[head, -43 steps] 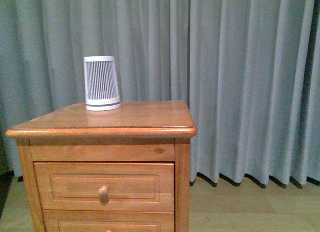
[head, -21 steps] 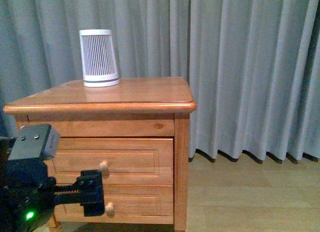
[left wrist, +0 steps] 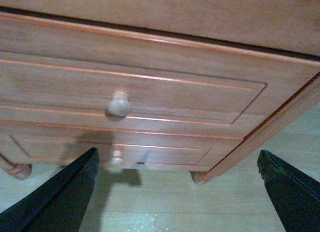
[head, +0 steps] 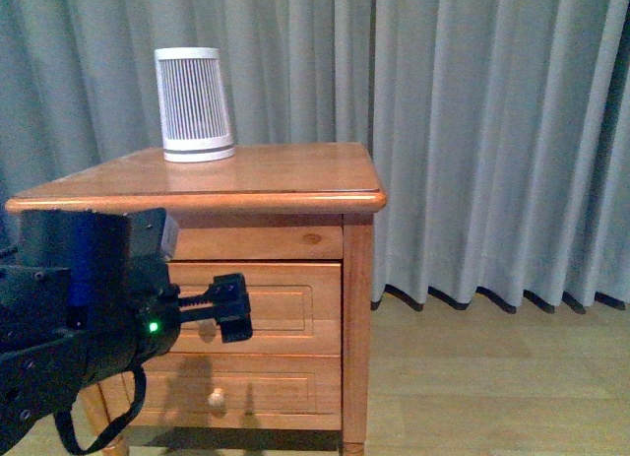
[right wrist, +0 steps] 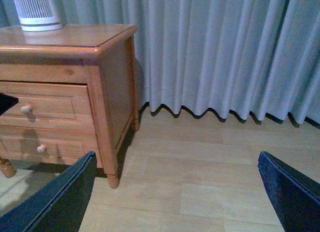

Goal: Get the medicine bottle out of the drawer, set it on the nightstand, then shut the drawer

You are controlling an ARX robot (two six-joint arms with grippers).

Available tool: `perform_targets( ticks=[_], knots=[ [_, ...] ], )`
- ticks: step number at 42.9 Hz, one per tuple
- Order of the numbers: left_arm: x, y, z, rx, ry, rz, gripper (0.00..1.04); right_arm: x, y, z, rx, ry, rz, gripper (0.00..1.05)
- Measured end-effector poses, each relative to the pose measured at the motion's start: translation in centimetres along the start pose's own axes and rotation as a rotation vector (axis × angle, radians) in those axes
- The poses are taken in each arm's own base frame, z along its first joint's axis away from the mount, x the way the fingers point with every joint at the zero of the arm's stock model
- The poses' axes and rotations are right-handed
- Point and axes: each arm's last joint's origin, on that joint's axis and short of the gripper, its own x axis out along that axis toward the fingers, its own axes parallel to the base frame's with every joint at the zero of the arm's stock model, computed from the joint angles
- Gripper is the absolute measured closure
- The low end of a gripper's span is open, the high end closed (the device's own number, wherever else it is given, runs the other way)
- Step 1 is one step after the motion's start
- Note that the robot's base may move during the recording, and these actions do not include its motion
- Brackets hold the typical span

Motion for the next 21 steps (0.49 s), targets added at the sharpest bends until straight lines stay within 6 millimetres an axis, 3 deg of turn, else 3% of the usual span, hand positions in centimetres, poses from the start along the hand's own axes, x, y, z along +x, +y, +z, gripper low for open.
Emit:
perform_targets(
  ticks=[9, 21],
  knots=[
    [1.9, -0.2, 0.5, -0.011, -0.016, -0.045, 0.07, 0.0, 0.0, 0.0, 0.0, 0.0, 0.0, 0.07],
    [4.4, 1.8, -2.1, 0.008, 0.022, -0.016, 0.07, 0.0, 0.0, 0.0, 0.0, 0.0, 0.0, 0.07]
  ],
)
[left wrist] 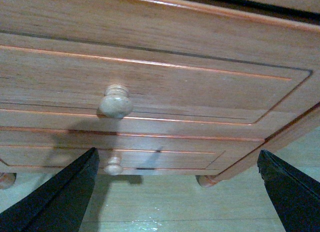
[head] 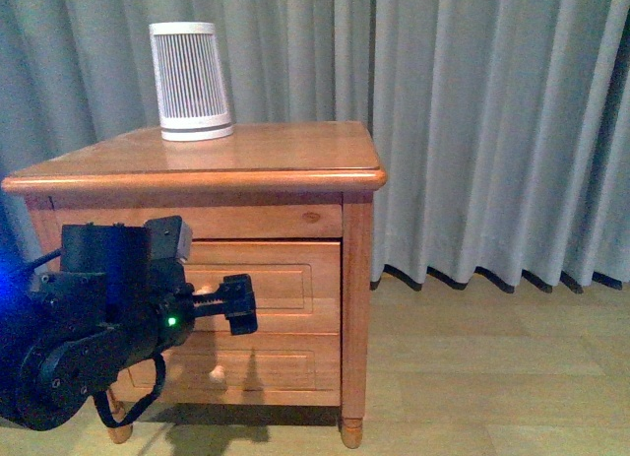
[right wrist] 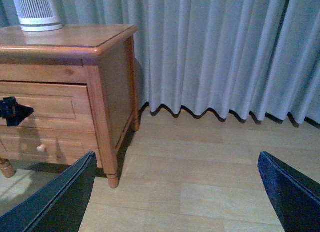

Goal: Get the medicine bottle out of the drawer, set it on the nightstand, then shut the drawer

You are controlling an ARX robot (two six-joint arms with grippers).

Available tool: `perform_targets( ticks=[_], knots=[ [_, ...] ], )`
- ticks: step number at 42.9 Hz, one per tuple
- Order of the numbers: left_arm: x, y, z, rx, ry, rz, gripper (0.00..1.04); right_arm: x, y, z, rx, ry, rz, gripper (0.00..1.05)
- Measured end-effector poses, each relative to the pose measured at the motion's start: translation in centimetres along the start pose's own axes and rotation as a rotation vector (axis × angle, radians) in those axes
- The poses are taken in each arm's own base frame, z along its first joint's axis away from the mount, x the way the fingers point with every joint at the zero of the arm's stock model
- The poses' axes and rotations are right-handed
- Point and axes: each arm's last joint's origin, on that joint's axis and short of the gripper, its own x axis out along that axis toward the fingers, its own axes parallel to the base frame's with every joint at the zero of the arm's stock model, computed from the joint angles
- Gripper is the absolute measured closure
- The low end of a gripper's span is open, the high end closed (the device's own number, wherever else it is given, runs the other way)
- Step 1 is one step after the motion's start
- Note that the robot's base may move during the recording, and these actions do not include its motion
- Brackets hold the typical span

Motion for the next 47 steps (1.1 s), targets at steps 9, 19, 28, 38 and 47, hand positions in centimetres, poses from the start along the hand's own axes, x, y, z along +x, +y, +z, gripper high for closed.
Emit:
perform_targets(
  ticks=[9, 19, 28, 38, 47],
  knots=[
    [1.2, 1.1, -0.3, 0.048, -0.023, 0.016, 0.07, 0.0, 0.0, 0.0, 0.0, 0.0, 0.0, 0.07],
    [2.5, 1.7, -0.1, 0.129, -0.053, 0.029, 0.07, 0.0, 0.0, 0.0, 0.0, 0.0, 0.0, 0.07],
    [3.5, 2.4, -0.4, 0.163, -0.057, 0.047, 0.07, 0.0, 0.0, 0.0, 0.0, 0.0, 0.0, 0.07],
    [4.6, 3.5, 0.3, 0.169, -0.062, 0.088, 0.07, 0.0, 0.0, 0.0, 0.0, 0.0, 0.0, 0.07],
    [5.4, 4.0, -0.2, 0.147, -0.03, 0.099, 0.19, 0.0, 0.0, 0.0, 0.0, 0.0, 0.0, 0.07]
  ],
)
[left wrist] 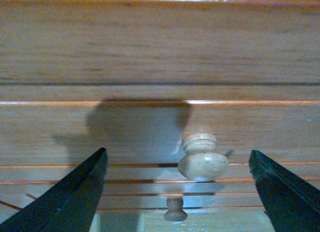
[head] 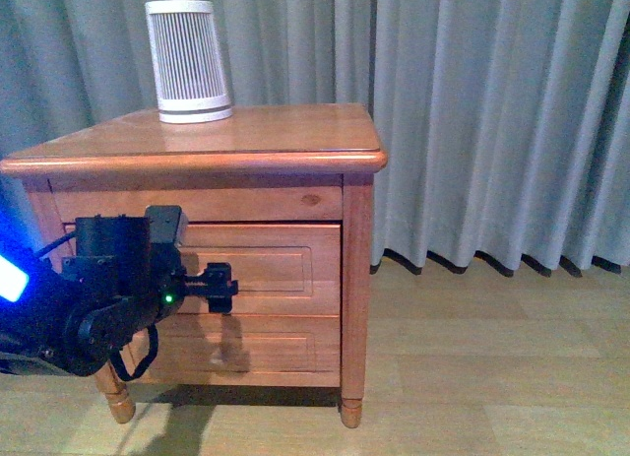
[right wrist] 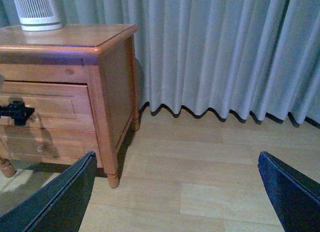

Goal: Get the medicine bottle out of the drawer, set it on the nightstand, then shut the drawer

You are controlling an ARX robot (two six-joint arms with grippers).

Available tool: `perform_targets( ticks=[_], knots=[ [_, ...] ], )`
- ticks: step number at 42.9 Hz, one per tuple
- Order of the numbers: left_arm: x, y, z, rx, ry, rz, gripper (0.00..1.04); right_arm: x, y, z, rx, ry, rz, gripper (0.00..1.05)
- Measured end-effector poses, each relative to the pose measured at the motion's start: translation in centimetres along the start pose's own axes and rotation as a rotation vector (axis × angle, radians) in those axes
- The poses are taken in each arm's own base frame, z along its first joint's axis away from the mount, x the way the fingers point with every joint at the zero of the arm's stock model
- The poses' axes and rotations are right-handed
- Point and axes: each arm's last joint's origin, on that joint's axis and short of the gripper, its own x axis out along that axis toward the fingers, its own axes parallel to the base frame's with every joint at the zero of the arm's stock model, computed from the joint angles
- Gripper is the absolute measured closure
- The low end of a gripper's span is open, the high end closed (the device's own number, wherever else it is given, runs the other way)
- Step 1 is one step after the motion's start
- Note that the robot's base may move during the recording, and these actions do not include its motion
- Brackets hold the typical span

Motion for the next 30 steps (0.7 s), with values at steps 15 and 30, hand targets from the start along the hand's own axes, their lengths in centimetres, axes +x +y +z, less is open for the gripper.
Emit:
perform_targets(
  ticks=[15, 30],
  knots=[
    [0.7, -0.9, 0.5, -0.036, -0.002, 0.001, 0.79, 0.0, 0.0, 0.0, 0.0, 0.0, 0.0, 0.07],
    [0.9, -1.0, 0.2, -0.051, 0.004, 0.001, 0.79, 0.0, 0.0, 0.0, 0.0, 0.0, 0.0, 0.07]
  ],
)
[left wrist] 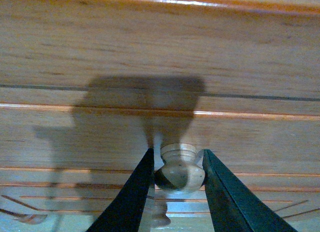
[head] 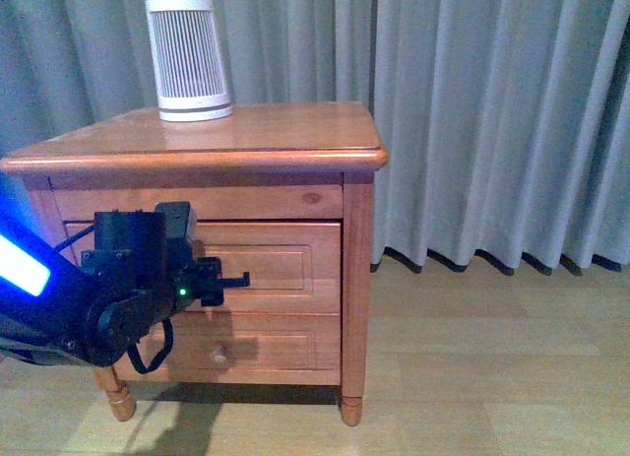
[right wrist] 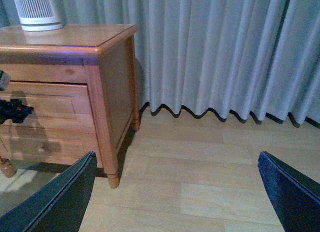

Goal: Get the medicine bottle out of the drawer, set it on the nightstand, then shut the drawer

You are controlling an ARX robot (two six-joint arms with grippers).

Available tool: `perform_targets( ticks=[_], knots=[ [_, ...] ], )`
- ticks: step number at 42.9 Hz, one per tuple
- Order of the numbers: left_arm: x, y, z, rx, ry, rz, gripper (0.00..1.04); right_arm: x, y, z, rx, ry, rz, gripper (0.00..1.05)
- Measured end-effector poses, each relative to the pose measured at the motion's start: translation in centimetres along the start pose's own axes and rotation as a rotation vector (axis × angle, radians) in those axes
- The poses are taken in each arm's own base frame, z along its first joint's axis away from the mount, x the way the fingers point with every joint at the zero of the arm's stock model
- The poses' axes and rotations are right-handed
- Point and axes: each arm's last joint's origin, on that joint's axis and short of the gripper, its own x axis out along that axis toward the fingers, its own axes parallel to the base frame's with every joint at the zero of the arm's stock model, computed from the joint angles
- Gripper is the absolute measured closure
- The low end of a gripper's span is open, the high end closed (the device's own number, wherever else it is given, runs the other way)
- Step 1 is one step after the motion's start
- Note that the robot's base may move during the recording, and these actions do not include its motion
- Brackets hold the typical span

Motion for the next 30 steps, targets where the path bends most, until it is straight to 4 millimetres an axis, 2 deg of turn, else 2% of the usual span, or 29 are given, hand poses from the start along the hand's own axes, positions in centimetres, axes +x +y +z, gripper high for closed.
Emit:
perform_targets(
  ticks=[13, 30],
  knots=[
    [-0.5, 0.0, -0.4, -0.001, -0.019, -0.005, 0.79, 0.0, 0.0, 0.0, 0.0, 0.0, 0.0, 0.07],
    [-6.5, -0.7, -1.7, 0.04, -0.003, -0.008, 0.79, 0.0, 0.0, 0.0, 0.0, 0.0, 0.0, 0.07]
  ],
)
